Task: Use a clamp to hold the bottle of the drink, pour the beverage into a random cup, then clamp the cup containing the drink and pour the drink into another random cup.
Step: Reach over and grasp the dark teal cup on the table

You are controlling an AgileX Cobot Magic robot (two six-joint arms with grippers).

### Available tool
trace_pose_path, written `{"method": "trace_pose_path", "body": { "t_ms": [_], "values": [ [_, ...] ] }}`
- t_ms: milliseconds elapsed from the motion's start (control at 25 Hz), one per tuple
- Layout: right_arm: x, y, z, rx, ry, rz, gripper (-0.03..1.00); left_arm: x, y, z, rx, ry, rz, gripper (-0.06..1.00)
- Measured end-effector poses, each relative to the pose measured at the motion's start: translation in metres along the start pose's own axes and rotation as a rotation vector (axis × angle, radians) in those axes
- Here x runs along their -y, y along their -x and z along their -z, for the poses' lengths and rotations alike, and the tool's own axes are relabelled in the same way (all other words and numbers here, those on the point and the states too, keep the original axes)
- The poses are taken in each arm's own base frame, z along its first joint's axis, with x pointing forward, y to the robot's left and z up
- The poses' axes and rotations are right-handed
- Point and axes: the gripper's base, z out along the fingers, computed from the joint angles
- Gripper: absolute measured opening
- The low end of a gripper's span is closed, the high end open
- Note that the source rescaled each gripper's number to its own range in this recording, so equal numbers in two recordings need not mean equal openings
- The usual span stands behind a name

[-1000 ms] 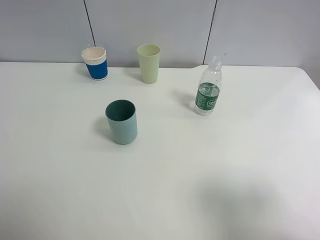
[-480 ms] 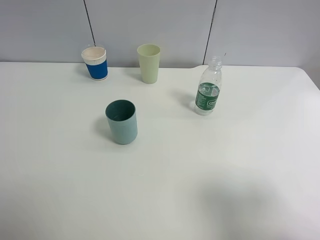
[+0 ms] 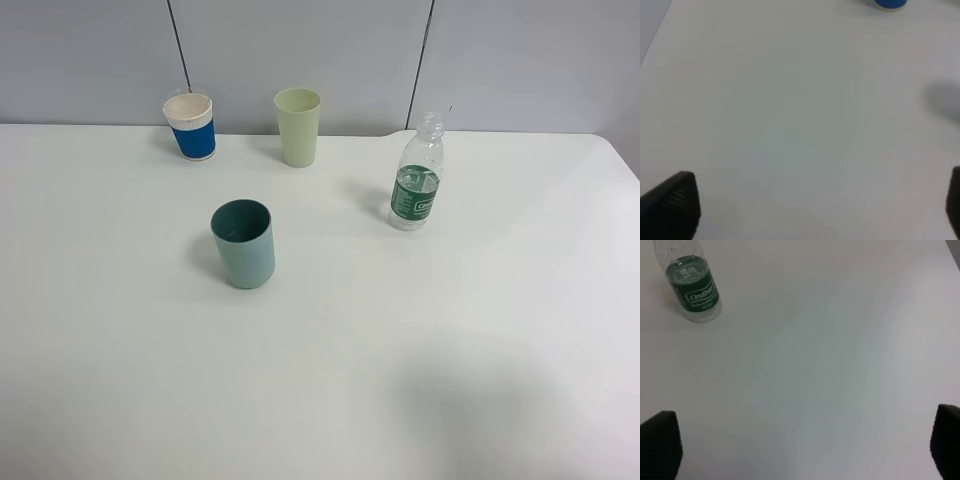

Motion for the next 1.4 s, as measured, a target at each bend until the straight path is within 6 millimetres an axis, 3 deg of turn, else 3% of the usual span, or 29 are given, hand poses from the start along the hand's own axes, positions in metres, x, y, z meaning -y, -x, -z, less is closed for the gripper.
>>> {"method": "trace_pose_path", "body": {
  "t_ms": [760,920,1160,1400],
  "values": [
    [0.0,0.0,0.0,0.0,0.0,0.0,1.0,0.0,0.0,0.0,0.0,0.0,0.0,1.0],
    [0.0,0.0,0.0,0.0,0.0,0.0,1.0,0.0,0.013,0.0,0.013,0.0,-0.001,1.0],
    [0.0,0.0,0.0,0.0,0.0,0.0,1.0,0.001,0.041,-0.028,-0.13,-0.006,-0.036,1.0],
    [0.0,0.0,0.0,0.0,0.0,0.0,1.0,0.003,0.047,-0.068,-0.34,-0.04,-0.162,1.0]
  ]
}}
